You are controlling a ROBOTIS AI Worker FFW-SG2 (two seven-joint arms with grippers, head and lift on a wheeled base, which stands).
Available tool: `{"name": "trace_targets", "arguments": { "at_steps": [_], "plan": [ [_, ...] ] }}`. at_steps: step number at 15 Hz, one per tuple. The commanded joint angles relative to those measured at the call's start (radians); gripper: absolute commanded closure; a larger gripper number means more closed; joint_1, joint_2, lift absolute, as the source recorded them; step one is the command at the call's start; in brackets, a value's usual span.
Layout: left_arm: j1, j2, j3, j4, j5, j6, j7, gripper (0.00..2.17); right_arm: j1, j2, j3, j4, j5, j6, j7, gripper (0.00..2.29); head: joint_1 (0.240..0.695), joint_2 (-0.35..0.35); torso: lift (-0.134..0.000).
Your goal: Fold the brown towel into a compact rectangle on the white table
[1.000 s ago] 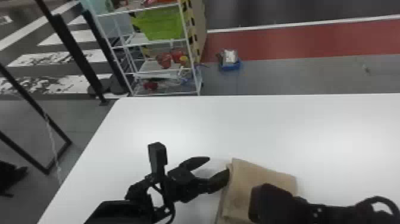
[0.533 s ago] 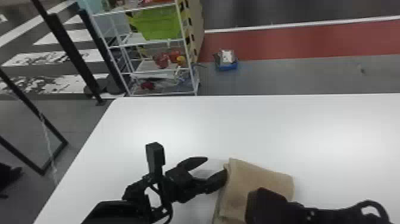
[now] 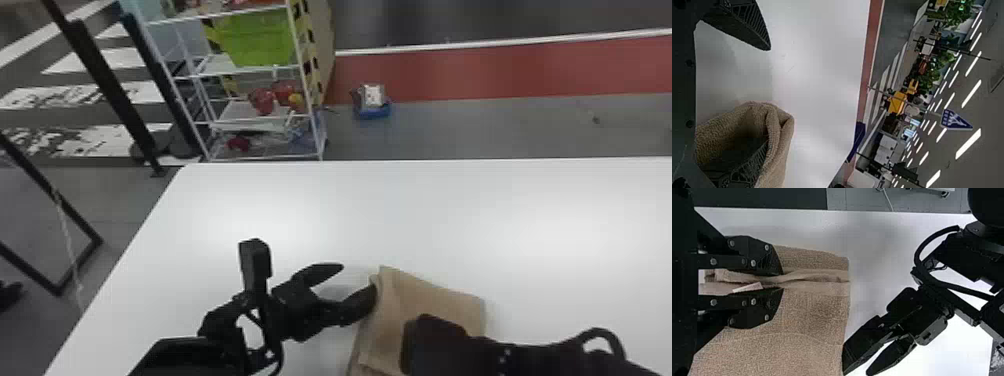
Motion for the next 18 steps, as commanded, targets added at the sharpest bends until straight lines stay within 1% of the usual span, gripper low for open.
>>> {"name": "trace_targets", "arguments": {
  "at_steps": [1, 2, 3, 4, 6, 10, 15, 17, 18],
  "plan": [
    [-0.001, -0.004, 0.000, -0.001, -0.001, -0.001, 0.000, 0.08, -0.002, 0.001, 0.000, 0.007, 0.005, -0.001, 0.005, 1.50, 0.695, 0.207, -0.123],
    [0.000, -0.004, -0.001, 0.001, -0.001, -0.001, 0.000, 0.08, -0.003, 0.001, 0.001, 0.006, 0.005, 0.017, 0.005, 1.35, 0.695, 0.206, -0.123],
    [0.000, -0.004, 0.000, 0.001, -0.001, -0.001, 0.000, 0.08, -0.003, 0.001, 0.006, 0.004, 0.008, 0.048, 0.005, 0.81, 0.695, 0.205, -0.123],
    [-0.001, -0.004, 0.000, 0.001, -0.001, -0.001, 0.002, 0.08, -0.003, 0.002, 0.017, -0.002, 0.017, 0.081, 0.005, 0.50, 0.695, 0.202, -0.123],
    [0.000, -0.004, -0.001, 0.001, -0.001, -0.001, 0.000, 0.08, -0.003, 0.002, 0.021, -0.011, 0.018, 0.085, 0.005, 0.40, 0.695, 0.200, -0.123],
    [0.000, -0.004, 0.000, 0.001, -0.001, -0.001, 0.000, 0.08, -0.003, 0.001, 0.027, -0.016, 0.021, 0.088, 0.005, 0.40, 0.695, 0.203, -0.123],
    [0.005, -0.004, 0.000, -0.001, -0.001, -0.001, 0.000, 0.08, -0.003, 0.004, 0.038, 0.004, 0.052, 0.069, 0.005, 0.41, 0.695, 0.205, -0.123],
    [0.008, -0.004, 0.000, -0.001, -0.001, -0.001, 0.000, 0.08, -0.003, 0.005, 0.046, 0.020, 0.074, 0.057, 0.005, 0.65, 0.695, 0.205, -0.123],
    [0.008, -0.004, 0.002, -0.001, -0.001, -0.001, 0.000, 0.08, -0.005, 0.005, 0.046, 0.021, 0.077, 0.054, 0.005, 0.65, 0.695, 0.205, -0.123]
  ]
}}
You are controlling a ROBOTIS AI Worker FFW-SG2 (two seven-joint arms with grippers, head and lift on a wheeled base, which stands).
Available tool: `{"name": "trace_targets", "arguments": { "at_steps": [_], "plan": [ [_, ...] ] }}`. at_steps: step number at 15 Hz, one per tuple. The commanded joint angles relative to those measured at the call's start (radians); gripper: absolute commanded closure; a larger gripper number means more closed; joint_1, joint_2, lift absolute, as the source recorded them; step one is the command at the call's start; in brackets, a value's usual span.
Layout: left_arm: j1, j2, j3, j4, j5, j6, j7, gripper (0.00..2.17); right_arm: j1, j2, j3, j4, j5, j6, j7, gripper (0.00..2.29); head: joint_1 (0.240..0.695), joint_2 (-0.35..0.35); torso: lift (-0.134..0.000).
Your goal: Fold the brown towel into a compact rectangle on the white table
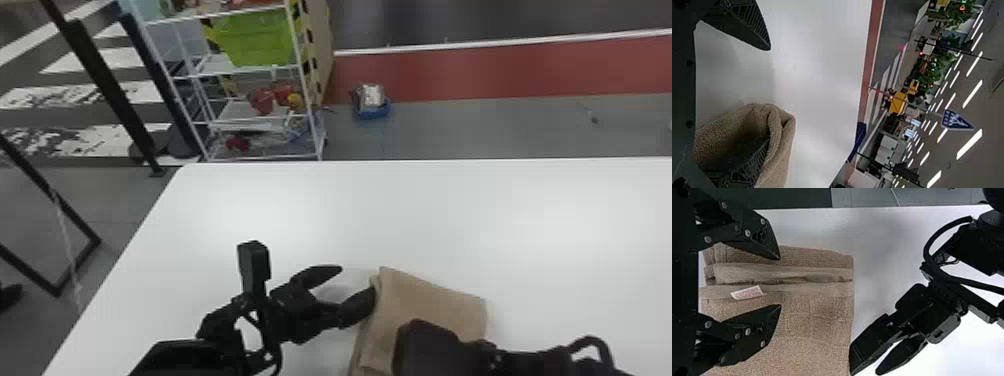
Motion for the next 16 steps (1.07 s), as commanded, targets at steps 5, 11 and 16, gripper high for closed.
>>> {"name": "trace_targets", "arguments": {
  "at_steps": [5, 11, 16],
  "plan": [
    [0.003, -0.004, 0.001, -0.001, 0.000, 0.000, 0.000, 0.08, -0.001, 0.002, 0.007, 0.010, 0.024, -0.012, 0.005, 0.73, 0.695, 0.202, -0.123],
    [0.003, -0.004, 0.000, -0.001, 0.000, 0.000, 0.000, 0.08, -0.003, 0.002, -0.007, -0.004, 0.018, -0.046, 0.005, 1.33, 0.695, 0.203, -0.123],
    [0.009, -0.004, 0.001, -0.017, 0.000, 0.000, 0.000, 0.08, -0.003, 0.002, -0.020, -0.032, 0.012, -0.065, 0.005, 1.54, 0.695, 0.205, -0.123]
  ]
}}
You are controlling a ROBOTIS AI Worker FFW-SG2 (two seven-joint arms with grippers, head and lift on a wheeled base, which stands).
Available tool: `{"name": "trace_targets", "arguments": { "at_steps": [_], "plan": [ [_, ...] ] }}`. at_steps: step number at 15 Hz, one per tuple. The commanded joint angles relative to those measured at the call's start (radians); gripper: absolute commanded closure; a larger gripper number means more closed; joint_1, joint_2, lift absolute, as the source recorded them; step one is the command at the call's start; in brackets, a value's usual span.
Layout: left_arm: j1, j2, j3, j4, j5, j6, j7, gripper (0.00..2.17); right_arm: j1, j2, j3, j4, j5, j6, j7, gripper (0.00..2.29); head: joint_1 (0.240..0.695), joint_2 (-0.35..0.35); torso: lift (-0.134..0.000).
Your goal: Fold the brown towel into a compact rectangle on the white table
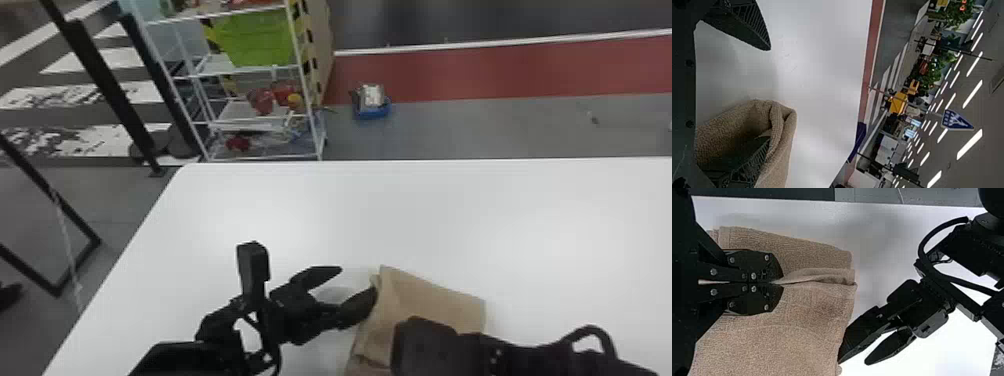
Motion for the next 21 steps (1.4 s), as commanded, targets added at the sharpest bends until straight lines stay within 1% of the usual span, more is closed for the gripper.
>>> {"name": "trace_targets", "arguments": {
  "at_steps": [1, 4, 7, 8, 10, 12, 16, 19, 21],
  "plan": [
    [0.007, -0.004, 0.002, -0.022, 0.002, 0.000, 0.000, 0.08, 0.002, -0.002, -0.012, -0.041, -0.013, 0.002, 0.005, 1.54, 0.695, 0.205, -0.123],
    [0.026, -0.004, 0.005, -0.055, 0.005, 0.003, -0.002, 0.08, 0.017, -0.015, -0.015, -0.112, -0.032, 0.005, 0.005, 1.54, 0.695, 0.208, -0.123],
    [0.030, -0.004, 0.000, -0.055, 0.003, 0.003, -0.005, 0.08, 0.021, -0.021, -0.015, -0.138, -0.035, 0.005, 0.005, 1.54, 0.695, 0.214, -0.123],
    [0.030, -0.004, 0.000, -0.055, 0.002, 0.006, -0.014, 0.08, 0.018, -0.023, -0.023, -0.147, -0.036, 0.002, 0.005, 1.54, 0.695, 0.215, -0.123],
    [0.033, -0.004, 0.005, -0.055, 0.002, 0.012, -0.031, 0.08, 0.012, -0.025, -0.059, -0.163, -0.062, -0.002, 0.005, 1.54, 0.695, 0.213, -0.123],
    [0.032, -0.004, 0.010, -0.055, -0.002, 0.061, -0.071, 0.08, 0.011, -0.026, -0.082, -0.178, -0.068, -0.011, 0.005, 1.54, 0.695, 0.197, -0.123],
    [0.027, -0.004, 0.005, -0.055, -0.021, 0.092, -0.107, 0.08, 0.011, -0.025, -0.113, -0.198, -0.090, -0.020, 0.005, 1.54, 0.695, 0.174, -0.123],
    [0.012, -0.004, -0.003, -0.054, -0.040, 0.095, -0.101, 0.08, 0.015, -0.025, -0.109, -0.224, -0.096, -0.020, 0.005, 1.54, 0.695, 0.162, -0.123],
    [0.007, -0.004, -0.018, -0.049, -0.043, 0.092, -0.084, 0.08, 0.026, -0.026, -0.082, -0.225, -0.096, -0.020, 0.005, 1.54, 0.695, 0.166, -0.123]
  ]
}}
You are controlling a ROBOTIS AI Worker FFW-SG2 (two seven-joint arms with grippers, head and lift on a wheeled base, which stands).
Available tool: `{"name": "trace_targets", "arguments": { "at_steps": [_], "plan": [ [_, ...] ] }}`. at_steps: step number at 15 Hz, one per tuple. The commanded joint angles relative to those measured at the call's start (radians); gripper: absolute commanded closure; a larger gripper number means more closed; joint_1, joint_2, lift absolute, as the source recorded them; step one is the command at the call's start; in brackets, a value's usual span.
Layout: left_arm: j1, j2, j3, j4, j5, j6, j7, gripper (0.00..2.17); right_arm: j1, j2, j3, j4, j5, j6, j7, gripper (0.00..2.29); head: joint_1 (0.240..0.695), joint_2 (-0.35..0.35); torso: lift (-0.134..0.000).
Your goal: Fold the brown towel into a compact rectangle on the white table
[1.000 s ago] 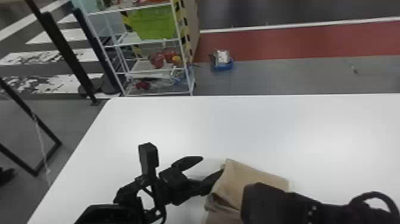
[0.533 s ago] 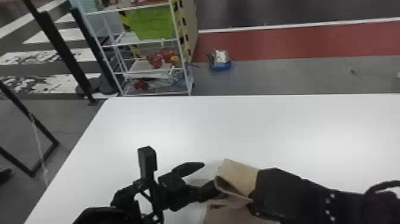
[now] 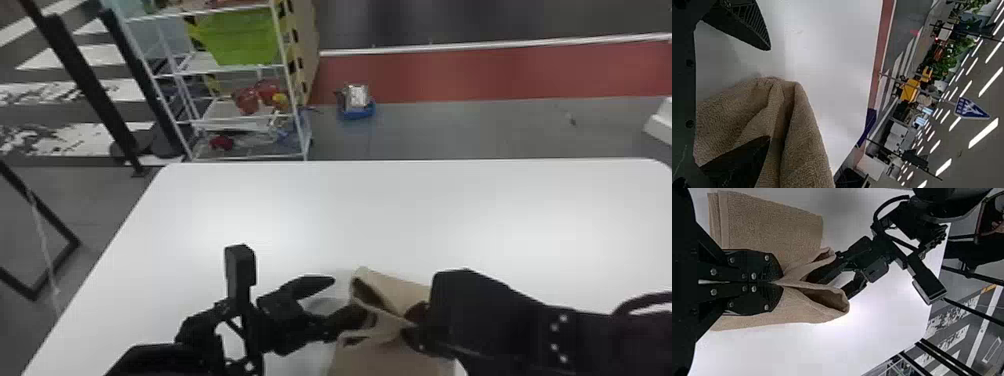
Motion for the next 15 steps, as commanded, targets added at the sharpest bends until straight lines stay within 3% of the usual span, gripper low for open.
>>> {"name": "trace_targets", "arguments": {
  "at_steps": [1, 8, 15],
  "plan": [
    [-0.007, -0.004, -0.017, 0.004, -0.004, -0.002, 0.011, 0.08, 0.014, -0.002, 0.032, -0.001, 0.001, 0.003, 0.005, 1.54, 0.695, 0.169, -0.123],
    [-0.010, -0.004, -0.025, 0.011, -0.004, -0.002, 0.016, 0.08, 0.044, -0.011, 0.087, 0.065, 0.029, 0.019, 0.005, 1.54, 0.695, 0.183, -0.123],
    [-0.011, -0.004, -0.031, 0.019, -0.004, -0.002, 0.016, 0.08, 0.033, 0.009, 0.148, 0.174, 0.054, 0.028, 0.005, 1.54, 0.695, 0.206, -0.123]
  ]
}}
